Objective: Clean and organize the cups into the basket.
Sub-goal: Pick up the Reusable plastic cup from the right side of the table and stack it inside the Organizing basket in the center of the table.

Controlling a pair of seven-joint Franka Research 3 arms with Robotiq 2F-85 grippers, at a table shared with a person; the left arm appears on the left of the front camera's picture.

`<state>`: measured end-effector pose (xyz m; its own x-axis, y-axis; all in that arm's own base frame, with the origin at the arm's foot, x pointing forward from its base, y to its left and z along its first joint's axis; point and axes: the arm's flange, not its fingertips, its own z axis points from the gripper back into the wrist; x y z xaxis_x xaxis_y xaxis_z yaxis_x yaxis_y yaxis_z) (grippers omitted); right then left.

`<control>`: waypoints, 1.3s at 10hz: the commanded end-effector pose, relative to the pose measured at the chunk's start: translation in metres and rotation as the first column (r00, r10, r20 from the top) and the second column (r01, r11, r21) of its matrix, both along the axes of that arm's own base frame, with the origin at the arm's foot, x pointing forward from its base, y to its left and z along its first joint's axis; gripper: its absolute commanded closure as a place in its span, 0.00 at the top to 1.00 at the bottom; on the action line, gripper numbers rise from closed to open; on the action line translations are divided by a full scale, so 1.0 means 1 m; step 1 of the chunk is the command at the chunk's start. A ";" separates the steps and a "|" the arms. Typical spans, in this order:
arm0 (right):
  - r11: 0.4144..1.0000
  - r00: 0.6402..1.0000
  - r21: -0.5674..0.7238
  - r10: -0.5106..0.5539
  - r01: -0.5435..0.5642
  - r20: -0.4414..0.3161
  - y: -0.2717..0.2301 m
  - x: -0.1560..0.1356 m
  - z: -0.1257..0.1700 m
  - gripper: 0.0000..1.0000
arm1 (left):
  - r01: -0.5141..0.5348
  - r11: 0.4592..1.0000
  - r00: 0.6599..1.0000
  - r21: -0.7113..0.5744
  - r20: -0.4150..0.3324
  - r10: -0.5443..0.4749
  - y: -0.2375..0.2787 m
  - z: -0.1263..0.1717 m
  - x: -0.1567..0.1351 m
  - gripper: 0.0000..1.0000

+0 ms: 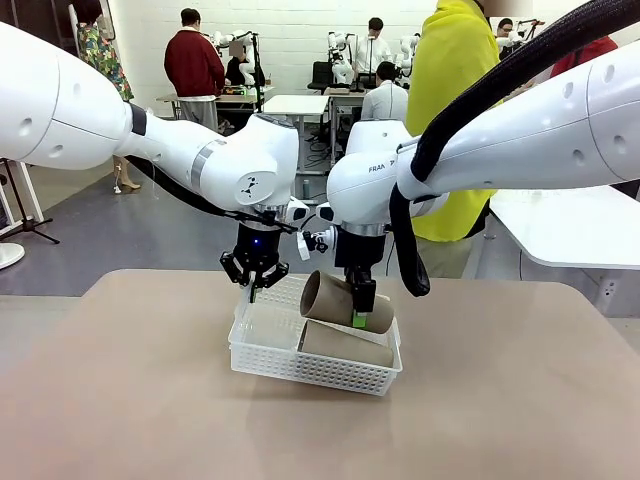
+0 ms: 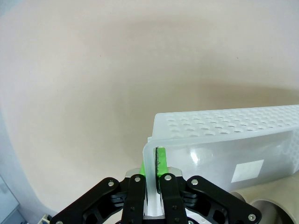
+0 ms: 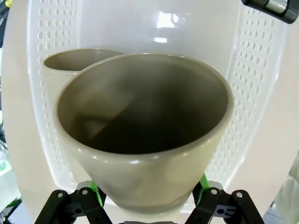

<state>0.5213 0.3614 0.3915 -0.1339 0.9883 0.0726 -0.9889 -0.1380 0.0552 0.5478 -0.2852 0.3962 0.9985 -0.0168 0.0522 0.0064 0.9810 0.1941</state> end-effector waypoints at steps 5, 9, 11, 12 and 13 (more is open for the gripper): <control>0.999 1.000 0.039 -0.007 0.007 0.013 -0.004 -0.003 0.001 1.00 | 0.003 1.000 1.000 -0.004 0.003 -0.003 0.002 -0.001 -0.002 0.00; 0.991 0.999 0.125 -0.038 0.038 0.002 -0.036 -0.010 0.028 1.00 | 0.003 1.000 1.000 -0.004 0.003 -0.003 0.002 -0.001 -0.002 0.00; 0.986 0.996 0.142 -0.088 0.083 0.028 -0.077 -0.021 0.043 1.00 | 0.003 1.000 1.000 -0.004 0.003 -0.003 0.002 -0.001 -0.002 0.00; 0.982 0.993 0.155 -0.111 0.106 0.026 -0.098 -0.029 0.050 1.00 | 0.003 1.000 1.000 -0.004 0.003 -0.003 0.002 -0.001 -0.002 0.00; 0.968 0.996 0.234 -0.094 0.093 -0.008 -0.119 -0.042 0.062 1.00 | 0.003 1.000 1.000 -0.004 0.003 -0.003 0.002 -0.001 -0.002 0.00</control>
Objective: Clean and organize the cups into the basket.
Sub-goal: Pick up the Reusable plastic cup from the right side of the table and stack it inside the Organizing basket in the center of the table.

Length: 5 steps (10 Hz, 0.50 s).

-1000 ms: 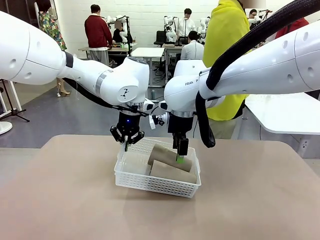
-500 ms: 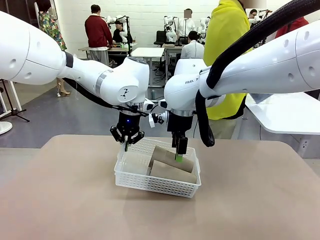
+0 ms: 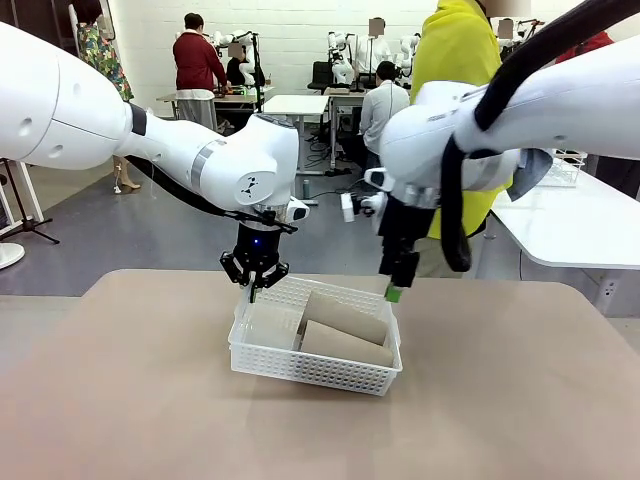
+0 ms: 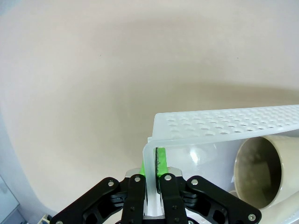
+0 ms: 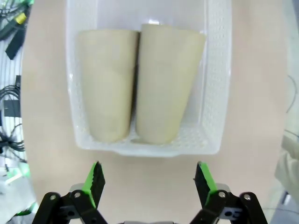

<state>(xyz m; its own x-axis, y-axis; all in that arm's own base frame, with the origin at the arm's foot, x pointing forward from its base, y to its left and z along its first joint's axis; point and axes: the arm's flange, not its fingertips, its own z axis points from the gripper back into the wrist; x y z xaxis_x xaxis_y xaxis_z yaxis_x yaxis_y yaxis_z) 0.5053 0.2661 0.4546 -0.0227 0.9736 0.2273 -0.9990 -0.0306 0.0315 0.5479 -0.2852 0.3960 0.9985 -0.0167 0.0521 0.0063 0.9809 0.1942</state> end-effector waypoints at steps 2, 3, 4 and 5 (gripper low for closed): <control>0.901 0.990 0.418 0.139 -0.118 -0.019 -0.087 -0.071 0.046 1.00 | 0.003 1.000 1.000 -0.004 0.003 -0.003 0.002 -0.001 -0.002 0.00; 0.815 0.987 0.560 0.154 -0.150 0.040 -0.131 -0.092 0.069 1.00 | 0.003 1.000 1.000 -0.004 0.003 -0.003 0.002 -0.001 -0.002 0.00; 0.708 0.982 0.682 0.164 -0.181 0.090 -0.178 -0.111 0.088 1.00 | 0.003 1.000 1.000 -0.004 0.003 -0.003 0.002 -0.001 -0.002 0.00; 0.628 0.979 0.752 0.157 -0.199 0.128 -0.221 -0.124 0.096 1.00 | 0.003 1.000 1.000 -0.004 0.003 -0.003 0.002 -0.001 -0.002 0.00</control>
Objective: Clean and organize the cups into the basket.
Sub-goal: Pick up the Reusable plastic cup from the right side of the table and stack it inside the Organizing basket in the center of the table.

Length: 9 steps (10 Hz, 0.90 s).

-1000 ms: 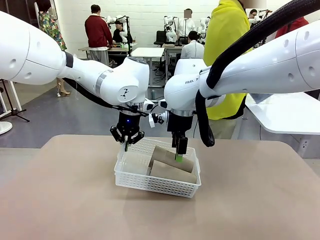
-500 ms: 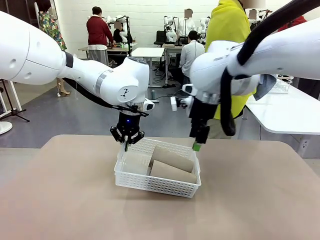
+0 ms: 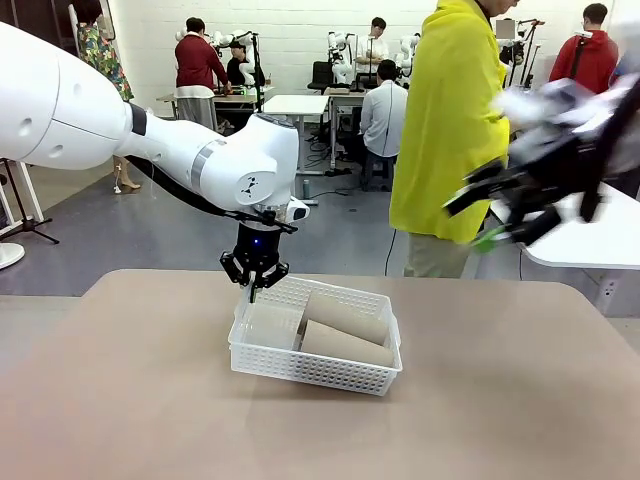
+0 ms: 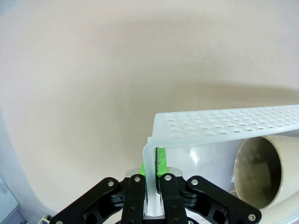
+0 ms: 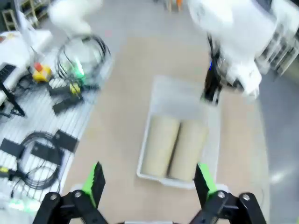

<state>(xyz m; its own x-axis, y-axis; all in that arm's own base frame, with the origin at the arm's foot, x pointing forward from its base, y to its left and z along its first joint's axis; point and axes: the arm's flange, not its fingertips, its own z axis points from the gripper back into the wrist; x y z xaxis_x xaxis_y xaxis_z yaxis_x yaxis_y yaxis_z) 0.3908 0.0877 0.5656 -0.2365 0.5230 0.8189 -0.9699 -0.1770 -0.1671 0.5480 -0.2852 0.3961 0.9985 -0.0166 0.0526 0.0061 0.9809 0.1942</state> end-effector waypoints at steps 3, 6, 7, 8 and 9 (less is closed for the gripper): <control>0.960 0.999 0.281 0.008 0.004 -0.042 -0.150 -0.005 -0.047 1.00 | 0.003 1.000 1.000 -0.004 0.002 -0.003 0.002 -0.001 -0.003 0.00; 0.946 0.986 0.297 -0.090 0.129 -0.142 -0.210 0.026 -0.110 1.00 | 0.003 1.000 1.000 -0.004 0.002 -0.003 0.002 -0.001 -0.003 0.00; 0.937 0.982 0.313 -0.110 0.153 -0.153 -0.227 0.029 -0.123 1.00 | 0.003 1.000 1.000 -0.004 0.002 -0.003 0.002 -0.001 -0.003 0.00; 0.928 0.978 0.327 -0.133 0.179 -0.158 -0.247 0.030 -0.136 1.00 | 0.003 1.000 1.000 -0.004 0.002 -0.003 0.002 -0.001 -0.003 0.00; 0.913 0.973 0.353 -0.150 0.204 -0.175 -0.266 0.029 -0.147 1.00 | 0.003 1.000 1.000 -0.004 0.002 -0.003 0.002 -0.001 -0.003 0.00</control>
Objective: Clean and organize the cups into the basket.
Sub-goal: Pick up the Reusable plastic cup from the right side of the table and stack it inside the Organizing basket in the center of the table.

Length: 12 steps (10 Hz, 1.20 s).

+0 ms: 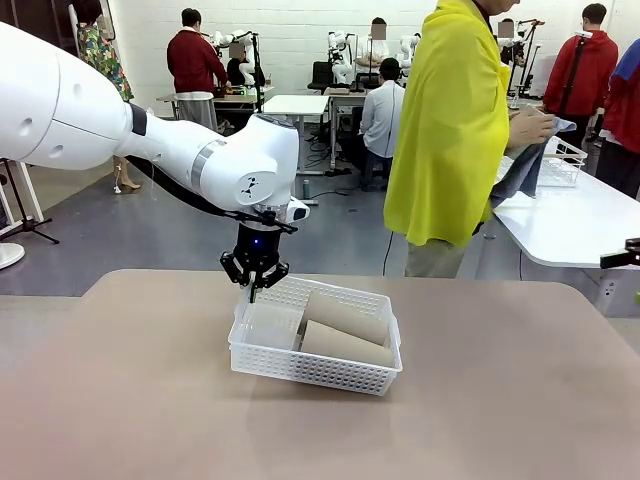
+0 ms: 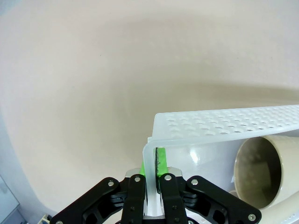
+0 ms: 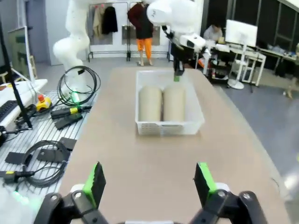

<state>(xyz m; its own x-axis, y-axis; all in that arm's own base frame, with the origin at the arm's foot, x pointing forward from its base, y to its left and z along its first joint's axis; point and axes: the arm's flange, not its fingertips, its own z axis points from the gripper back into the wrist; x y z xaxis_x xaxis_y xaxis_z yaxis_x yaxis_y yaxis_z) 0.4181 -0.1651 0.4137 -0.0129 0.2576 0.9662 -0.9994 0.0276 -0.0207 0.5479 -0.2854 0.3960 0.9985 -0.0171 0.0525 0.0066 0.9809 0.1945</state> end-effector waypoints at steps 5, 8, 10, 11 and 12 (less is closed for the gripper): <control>0.999 0.999 0.022 -0.031 0.032 -0.009 -0.018 -0.003 -0.005 1.00 | 0.003 1.000 1.000 -0.005 0.002 -0.003 0.002 -0.001 -0.002 0.00; 0.999 0.999 0.022 -0.031 0.032 -0.009 -0.018 -0.003 -0.005 1.00 | 0.003 1.000 1.000 -0.005 0.002 -0.003 0.002 -0.001 -0.002 0.00; 0.999 0.999 0.022 -0.031 0.032 -0.009 -0.018 -0.003 -0.005 1.00 | 0.003 1.000 1.000 -0.005 0.002 -0.003 0.002 -0.001 -0.002 0.00; 0.999 0.999 0.022 -0.031 0.032 -0.009 -0.018 -0.003 -0.005 1.00 | 0.003 1.000 1.000 -0.005 0.002 -0.003 0.002 -0.001 -0.002 0.00; 0.999 0.999 0.022 -0.031 0.032 -0.009 -0.018 -0.003 -0.005 1.00 | 0.003 1.000 1.000 -0.005 0.002 -0.003 0.002 -0.001 -0.002 0.00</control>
<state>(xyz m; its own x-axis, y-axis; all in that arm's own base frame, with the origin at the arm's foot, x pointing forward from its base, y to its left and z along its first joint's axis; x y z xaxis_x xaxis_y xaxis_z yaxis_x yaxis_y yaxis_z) 0.4179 -0.1835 0.4082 0.0016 0.2217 0.9751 -0.9984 0.0555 -0.0110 0.5479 -0.2854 0.3960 0.9985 -0.0171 0.0525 0.0066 0.9809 0.1944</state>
